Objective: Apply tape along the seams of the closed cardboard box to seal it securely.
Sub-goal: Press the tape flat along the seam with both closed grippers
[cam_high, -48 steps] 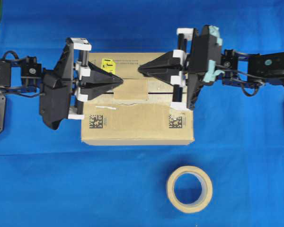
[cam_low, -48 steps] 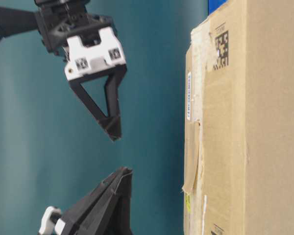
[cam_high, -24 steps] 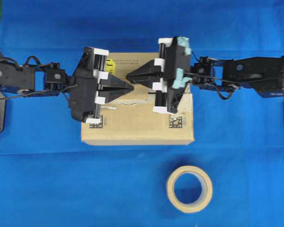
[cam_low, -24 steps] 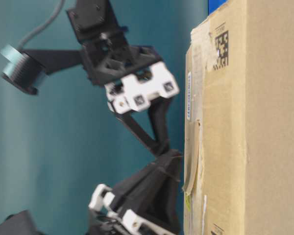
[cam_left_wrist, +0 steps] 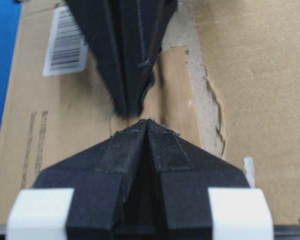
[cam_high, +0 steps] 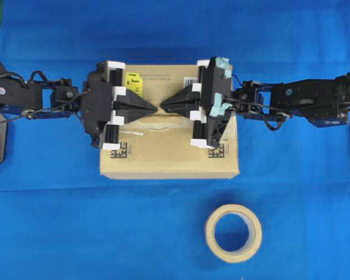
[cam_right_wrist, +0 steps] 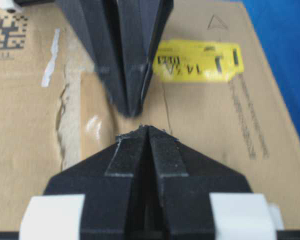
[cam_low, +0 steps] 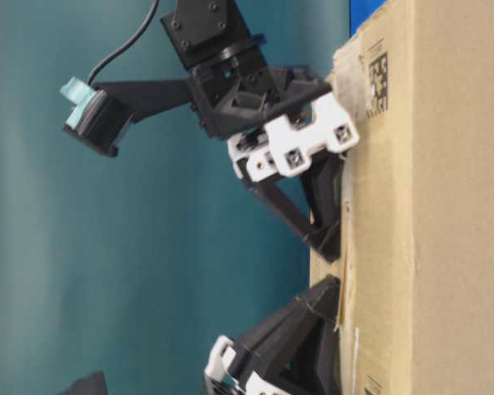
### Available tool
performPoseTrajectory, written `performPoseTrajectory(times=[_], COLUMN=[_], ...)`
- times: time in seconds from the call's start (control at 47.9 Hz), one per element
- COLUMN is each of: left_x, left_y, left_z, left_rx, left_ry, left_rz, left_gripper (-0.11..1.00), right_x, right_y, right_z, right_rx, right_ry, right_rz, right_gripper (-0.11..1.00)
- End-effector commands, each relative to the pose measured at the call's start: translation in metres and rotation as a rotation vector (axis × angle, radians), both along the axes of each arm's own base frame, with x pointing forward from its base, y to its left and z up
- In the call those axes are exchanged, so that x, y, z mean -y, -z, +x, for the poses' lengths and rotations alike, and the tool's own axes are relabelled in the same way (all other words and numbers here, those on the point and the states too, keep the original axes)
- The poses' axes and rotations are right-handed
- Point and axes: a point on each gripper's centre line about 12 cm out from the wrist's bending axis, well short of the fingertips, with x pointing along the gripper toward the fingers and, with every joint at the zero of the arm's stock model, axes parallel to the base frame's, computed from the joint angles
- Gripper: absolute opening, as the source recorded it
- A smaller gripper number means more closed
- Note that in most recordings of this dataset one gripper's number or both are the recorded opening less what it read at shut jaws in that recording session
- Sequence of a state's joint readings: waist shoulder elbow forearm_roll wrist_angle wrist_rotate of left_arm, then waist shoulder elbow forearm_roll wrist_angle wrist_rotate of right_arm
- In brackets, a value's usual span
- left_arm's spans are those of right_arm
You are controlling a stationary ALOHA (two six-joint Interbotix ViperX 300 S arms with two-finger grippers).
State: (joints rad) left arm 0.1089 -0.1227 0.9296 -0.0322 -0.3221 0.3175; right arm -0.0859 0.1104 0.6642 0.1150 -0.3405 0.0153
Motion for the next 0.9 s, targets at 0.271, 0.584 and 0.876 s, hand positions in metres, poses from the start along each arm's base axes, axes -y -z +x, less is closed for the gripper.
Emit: performPoseTrajectory(times=[0.271,0.584,0.876], left_x=[0.002,0.013,0.033], left_y=[0.010,-0.031,-0.053], left_z=[-0.028,-0.006,0.019], left_rx=[-0.030,0.091,0.152], left_ry=[-0.026,0.039,0.126], left_rz=[-0.043,0.010,0.076], left_gripper=[-0.01,-0.01,-0.01], right_x=[-0.003,-0.004,-0.002], right_y=[-0.004,-0.049,-0.065], right_z=[-0.033,-0.025,-0.004], right_rx=[-0.006,0.131,0.175], right_ry=[0.033,0.013,-0.004], right_rz=[0.040,-0.002,-0.046], right_gripper=[-0.01,-0.01,-0.01])
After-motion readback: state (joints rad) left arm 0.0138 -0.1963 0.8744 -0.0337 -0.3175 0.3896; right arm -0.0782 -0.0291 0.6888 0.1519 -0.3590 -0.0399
